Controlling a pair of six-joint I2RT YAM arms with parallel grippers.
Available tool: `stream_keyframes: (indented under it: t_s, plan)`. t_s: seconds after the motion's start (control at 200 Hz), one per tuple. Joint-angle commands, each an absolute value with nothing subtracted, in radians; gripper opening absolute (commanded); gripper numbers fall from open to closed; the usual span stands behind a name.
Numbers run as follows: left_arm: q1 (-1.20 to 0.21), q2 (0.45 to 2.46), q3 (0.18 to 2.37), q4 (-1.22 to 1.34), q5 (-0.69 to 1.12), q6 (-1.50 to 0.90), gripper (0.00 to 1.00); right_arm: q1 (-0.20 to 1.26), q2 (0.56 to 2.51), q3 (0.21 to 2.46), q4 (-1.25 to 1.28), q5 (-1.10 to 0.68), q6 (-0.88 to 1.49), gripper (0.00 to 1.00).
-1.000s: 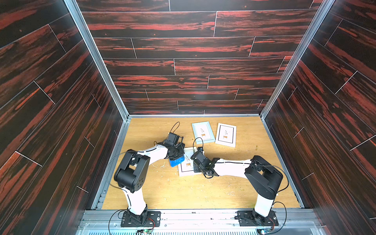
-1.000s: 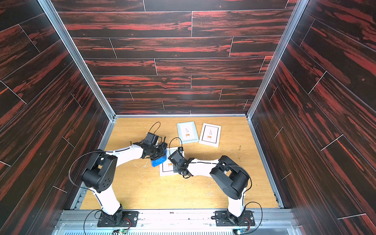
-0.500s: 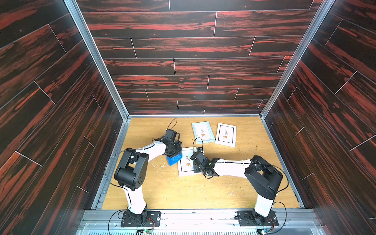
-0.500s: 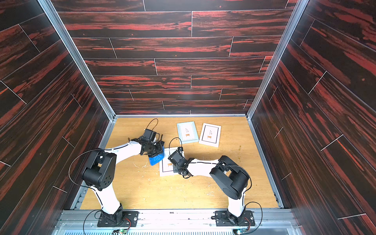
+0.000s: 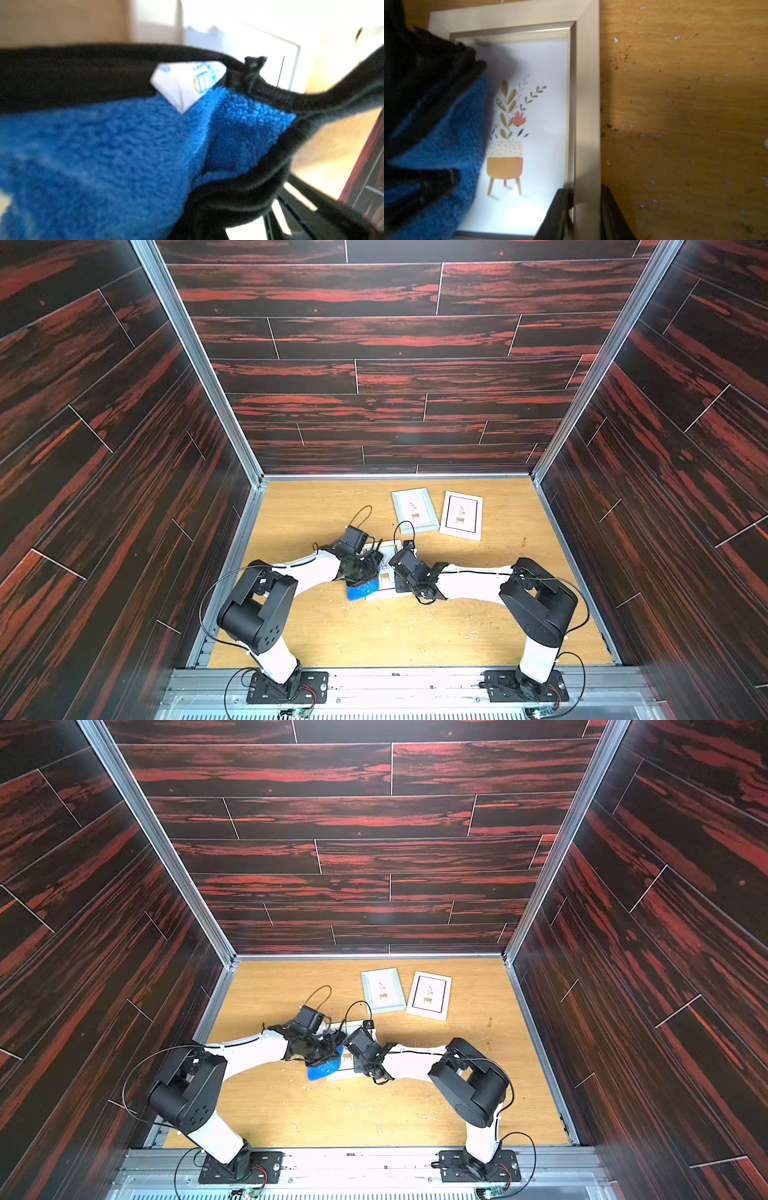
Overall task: Wipe the picture frame with a cloth
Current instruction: Wipe the dirt from the picture frame.
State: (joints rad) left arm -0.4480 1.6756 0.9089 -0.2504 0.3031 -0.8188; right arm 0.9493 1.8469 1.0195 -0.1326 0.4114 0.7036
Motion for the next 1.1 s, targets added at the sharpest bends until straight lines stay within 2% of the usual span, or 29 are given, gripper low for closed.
stream_keyframes:
  t_s: [0.0,0.16,0.516,0.762,0.972,1.097]
  plan:
    - [-0.448,1.666,0.913,-0.356,0.222,-0.8,0.0,0.948,1.872,1.001,-0.244,0.423,0.706,0.01]
    - [-0.546,1.632,0.836,-0.307,0.254,-0.885,0.0,0.948,1.869,0.993,-0.244,0.424,0.713,0.01]
    - [-0.592,1.731,0.79,0.043,0.383,-1.091,0.0,0.948,1.861,0.999,-0.245,0.422,0.714,0.01]
    - [-0.479,1.587,0.73,-0.175,0.291,-0.936,0.0,0.949,1.857,0.989,-0.25,0.439,0.709,0.01]
    - [-0.593,1.683,0.788,-0.063,0.337,-1.018,0.0,0.949,1.856,0.988,-0.238,0.424,0.716,0.01]
    - [-0.606,1.708,0.81,-0.046,0.353,-1.029,0.0,0.948,1.857,0.989,-0.241,0.426,0.711,0.01]
